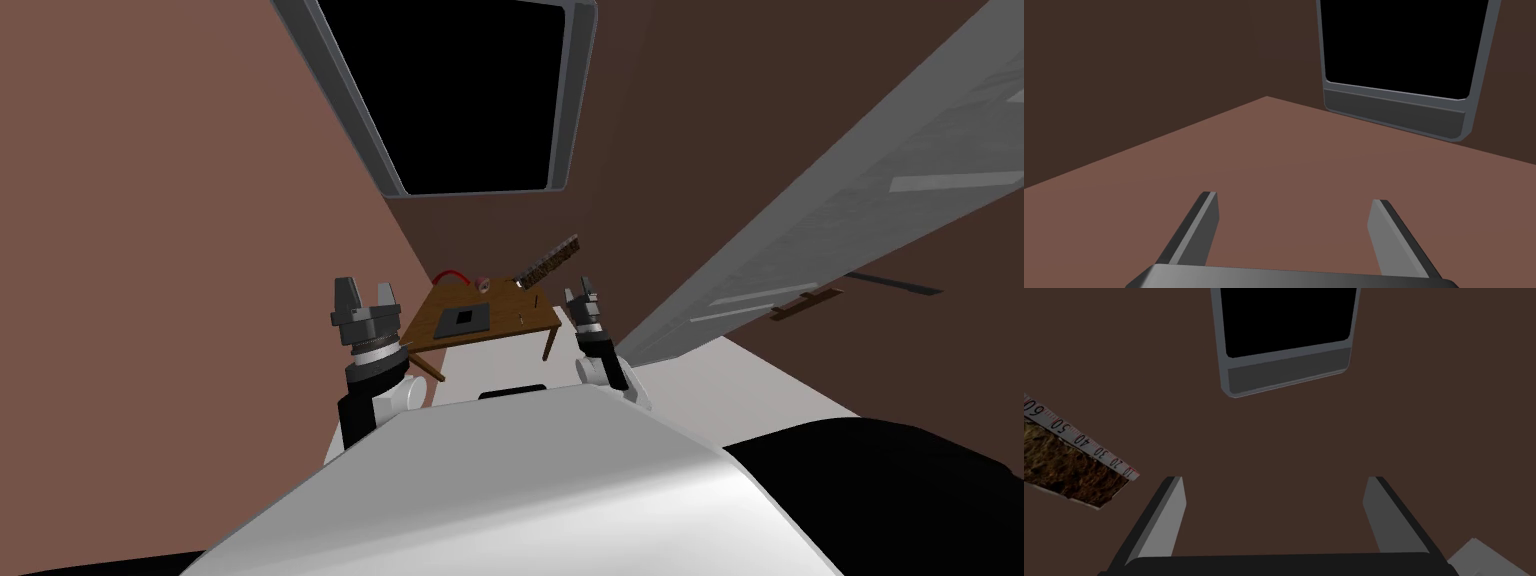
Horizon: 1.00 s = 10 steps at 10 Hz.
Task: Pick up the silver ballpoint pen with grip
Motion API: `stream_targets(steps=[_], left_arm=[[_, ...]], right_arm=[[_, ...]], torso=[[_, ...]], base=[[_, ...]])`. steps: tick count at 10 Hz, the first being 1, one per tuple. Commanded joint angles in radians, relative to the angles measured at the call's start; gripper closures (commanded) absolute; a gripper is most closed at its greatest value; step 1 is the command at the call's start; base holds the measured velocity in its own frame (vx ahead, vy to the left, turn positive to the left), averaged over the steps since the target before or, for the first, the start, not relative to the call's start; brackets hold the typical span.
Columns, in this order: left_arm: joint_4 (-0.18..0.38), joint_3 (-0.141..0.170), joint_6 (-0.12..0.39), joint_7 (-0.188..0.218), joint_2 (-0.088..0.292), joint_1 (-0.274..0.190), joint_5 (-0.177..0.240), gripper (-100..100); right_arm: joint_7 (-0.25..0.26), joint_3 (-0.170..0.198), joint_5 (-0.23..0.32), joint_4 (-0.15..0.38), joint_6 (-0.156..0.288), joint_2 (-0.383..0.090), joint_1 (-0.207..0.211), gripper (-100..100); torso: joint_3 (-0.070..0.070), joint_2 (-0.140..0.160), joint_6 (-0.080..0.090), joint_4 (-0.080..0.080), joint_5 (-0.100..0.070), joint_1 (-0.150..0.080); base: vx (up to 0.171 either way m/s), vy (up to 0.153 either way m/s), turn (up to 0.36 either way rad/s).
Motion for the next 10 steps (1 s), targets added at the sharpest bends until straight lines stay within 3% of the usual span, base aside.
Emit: stream_targets(steps=[1,2,3,5,6,8,9,10], left_arm=[[0.0,0.0,0.0,0.0,0.0,0.0,0.0,0],[0.0,0.0,0.0,0.0,0.0,0.0,0.0,0],[0.0,0.0,0.0,0.0,0.0,0.0,0.0,0],[0.0,0.0,0.0,0.0,0.0,0.0,0.0,0],[0.0,0.0,0.0,0.0,0.0,0.0,0.0,0],[0.0,0.0,0.0,0.0,0.0,0.0,0.0,0],[0.0,0.0,0.0,0.0,0.0,0.0,0.0,0],[0.0,0.0,0.0,0.0,0.0,0.0,0.0,0]], right_arm=[[-0.043,-0.008,-0.027,0.047,0.05,-0.015,-0.033,-100],[-0.07,-0.013,-0.045,0.071,0.082,-0.022,-0.056,-100],[-0.07,-0.013,-0.045,0.084,0.082,-0.022,-0.056,-100],[-0.127,-0.023,-0.083,0.149,0.145,-0.034,-0.105,-100],[-0.127,-0.023,-0.083,0.165,0.145,-0.034,-0.105,-100],[-0.188,-0.033,-0.124,0.238,0.209,-0.044,-0.158,-100],[-0.188,-0.033,-0.124,0.254,0.214,-0.044,-0.158,-100],[-0.22,-0.039,-0.145,0.295,0.25,-0.048,-0.186,-100]], torso=[[0.0,0.0,0.0,0.0,0.0,0.0],[0.0,0.0,0.0,0.0,0.0,0.001],[0.0,0.0,0.0,0.0,0.0,0.001],[0.001,0.001,0.0,0.0,0.0,0.0],[0.0,0.0,0.0,0.0,0.0,0.0],[0.001,0.001,0.0,0.0,0.0,0.0],[0.0,0.0,0.0,0.0,0.0,0.001],[0.0,0.001,0.0,0.0,0.0,0.0]], base=[[0.045,0.052,0.006],[0.046,0.058,0.005],[0.033,0.037,0.001],[0.042,0.039,0.007],[0.032,0.034,0.003],[0.043,0.046,0.006],[0.042,0.047,0.002],[0.038,0.04,0.002]])
